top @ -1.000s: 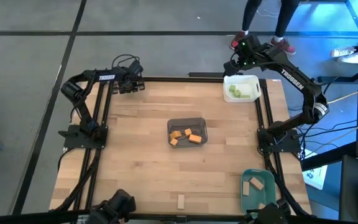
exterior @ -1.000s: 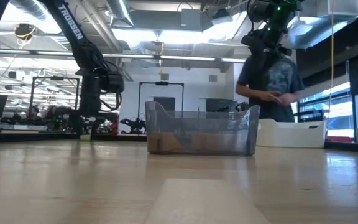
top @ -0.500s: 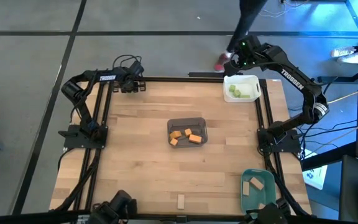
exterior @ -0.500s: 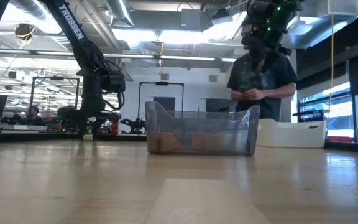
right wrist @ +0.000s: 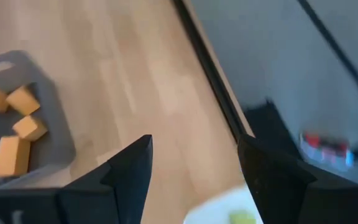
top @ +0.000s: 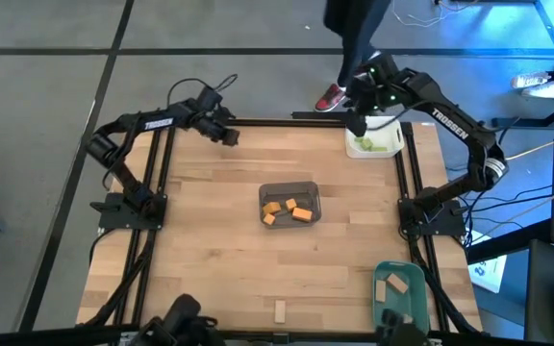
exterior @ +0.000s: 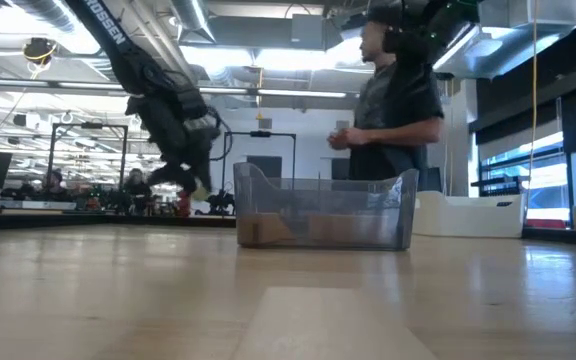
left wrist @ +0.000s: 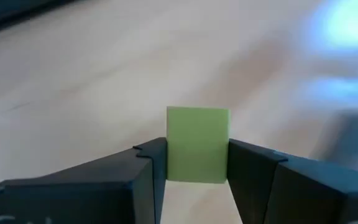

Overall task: Sort & place blocks by color
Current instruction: Put the green block in the white bin

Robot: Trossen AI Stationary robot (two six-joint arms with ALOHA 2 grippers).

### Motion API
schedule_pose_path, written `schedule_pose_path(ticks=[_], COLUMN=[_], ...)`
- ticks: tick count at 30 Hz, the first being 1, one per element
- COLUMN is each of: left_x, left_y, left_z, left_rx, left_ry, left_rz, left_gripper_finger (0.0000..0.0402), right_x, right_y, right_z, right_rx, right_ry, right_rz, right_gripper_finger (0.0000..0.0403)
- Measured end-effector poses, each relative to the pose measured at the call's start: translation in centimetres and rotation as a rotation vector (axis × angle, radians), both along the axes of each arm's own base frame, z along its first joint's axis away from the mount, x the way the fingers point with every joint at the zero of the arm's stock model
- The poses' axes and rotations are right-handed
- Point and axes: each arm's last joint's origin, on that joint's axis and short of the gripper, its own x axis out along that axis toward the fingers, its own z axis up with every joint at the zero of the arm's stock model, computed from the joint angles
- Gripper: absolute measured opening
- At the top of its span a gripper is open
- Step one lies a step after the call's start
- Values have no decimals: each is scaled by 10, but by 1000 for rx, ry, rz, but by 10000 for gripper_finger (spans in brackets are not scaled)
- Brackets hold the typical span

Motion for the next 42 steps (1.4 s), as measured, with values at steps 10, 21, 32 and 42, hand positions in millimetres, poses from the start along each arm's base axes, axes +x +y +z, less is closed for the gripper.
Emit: schedule_pose_path(ticks=[10,21,32,42], left_x=[39,75,85,93], left_y=[-22,-47,-46,-52], left_z=[31,54,75,87], left_rx=[98,90,144,147], left_ry=[-405,-616,-657,-691], left_rz=[-423,-588,-619,-673], left_gripper_finger=[110,110,110,110], right_x=[57,130,159,160], right_y=[14,44,68,68], right_z=[-8,-38,-48,-47], right_rx=[-231,-376,-413,-410], right_ry=[-87,-187,-249,-276], right_rz=[410,736,823,839], right_gripper_finger=[234,216,207,208])
